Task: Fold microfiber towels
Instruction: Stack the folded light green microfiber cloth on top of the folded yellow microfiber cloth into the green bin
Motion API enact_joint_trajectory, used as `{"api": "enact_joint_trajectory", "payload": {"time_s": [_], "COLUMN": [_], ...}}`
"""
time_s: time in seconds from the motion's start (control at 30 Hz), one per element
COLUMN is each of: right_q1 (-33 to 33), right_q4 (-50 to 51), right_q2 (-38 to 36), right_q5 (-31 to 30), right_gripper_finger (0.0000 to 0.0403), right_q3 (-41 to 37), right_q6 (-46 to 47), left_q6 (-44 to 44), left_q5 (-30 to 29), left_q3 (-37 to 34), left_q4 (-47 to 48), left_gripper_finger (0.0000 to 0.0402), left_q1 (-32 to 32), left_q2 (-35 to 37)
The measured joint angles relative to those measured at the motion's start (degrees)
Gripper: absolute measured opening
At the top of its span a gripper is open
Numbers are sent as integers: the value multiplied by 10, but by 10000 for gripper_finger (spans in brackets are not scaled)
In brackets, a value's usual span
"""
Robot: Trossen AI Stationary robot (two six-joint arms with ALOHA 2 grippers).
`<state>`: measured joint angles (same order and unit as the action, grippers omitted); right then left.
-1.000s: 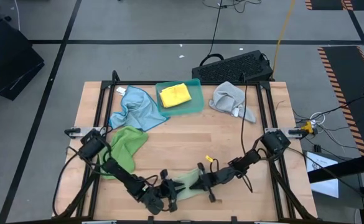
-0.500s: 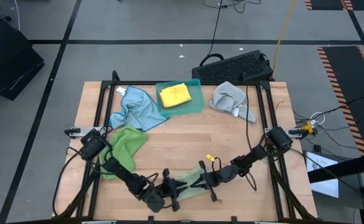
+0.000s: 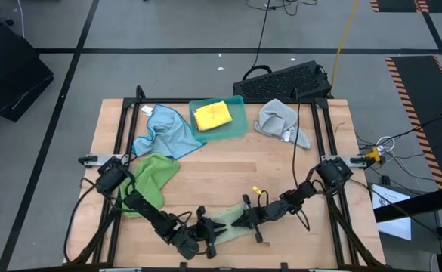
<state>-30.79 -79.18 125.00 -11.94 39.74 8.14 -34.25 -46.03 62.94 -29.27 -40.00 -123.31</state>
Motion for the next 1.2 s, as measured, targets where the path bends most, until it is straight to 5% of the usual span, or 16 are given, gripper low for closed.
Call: {"api": "enact_joint_trajectory", "payload": {"time_s": [0.27,0.57,0.7,0.83,1.2], "right_q1": [-19,-85,-118,-150,-200], "right_q4": [73,333,352,368,515], "right_q2": [-143,-270,-282,-284,-284], "right_q5": [-6,-116,-179,-184,-229], "right_gripper_finger": [12,45,62,85,155], "right_q3": [-65,-108,-103,-86,3], "right_q6": [10,109,107,108,101], "left_q6": [118,97,70,83,13], "left_q5": [27,83,95,145,134], "left_q3": [38,144,169,178,170], "left_q4": [53,293,392,354,466], "left_gripper_finger": [79,167,199,216,221], "left_q1": [6,32,36,41,20], "left_q2": [44,45,45,44,36]}}
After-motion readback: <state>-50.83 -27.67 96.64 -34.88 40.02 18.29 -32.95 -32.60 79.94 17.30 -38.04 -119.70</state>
